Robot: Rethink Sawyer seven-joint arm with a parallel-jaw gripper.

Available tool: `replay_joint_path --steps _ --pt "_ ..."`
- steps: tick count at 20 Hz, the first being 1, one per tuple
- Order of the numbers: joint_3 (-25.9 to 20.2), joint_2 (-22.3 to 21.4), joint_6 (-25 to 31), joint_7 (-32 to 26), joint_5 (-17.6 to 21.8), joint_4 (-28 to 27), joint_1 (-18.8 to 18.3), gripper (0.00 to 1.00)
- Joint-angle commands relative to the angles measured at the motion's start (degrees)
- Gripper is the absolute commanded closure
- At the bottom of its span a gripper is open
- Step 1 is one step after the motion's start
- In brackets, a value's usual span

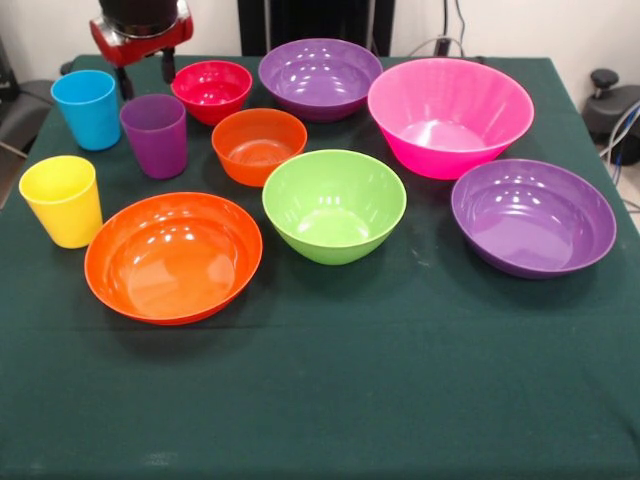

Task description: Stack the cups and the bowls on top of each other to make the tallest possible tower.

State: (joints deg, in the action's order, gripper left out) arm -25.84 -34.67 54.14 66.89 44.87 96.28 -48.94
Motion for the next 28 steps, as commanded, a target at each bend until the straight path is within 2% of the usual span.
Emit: replay_joint_path --steps 1,4,8,13,24,28 --pt "0.0 3.9 -2.9 -2.6 3.9 -3.0 2.7 0.0" --pt "-0.2 3.3 -1.3 -3.2 3.2 -3.3 3.0 0.0" --pt "-1.0 5.1 1.3 -5.5 2.4 -6.6 3.1 0.0" --pt "-1.4 4.3 3.0 -6.4 1.9 -7.6 4.1 0.0" --pt "-1.2 4.4 2.3 -6.1 1.6 -7.7 4.7 0.0" --pt "-0.8 3.6 4.0 -6.4 1.0 -7.9 4.9 0.0"
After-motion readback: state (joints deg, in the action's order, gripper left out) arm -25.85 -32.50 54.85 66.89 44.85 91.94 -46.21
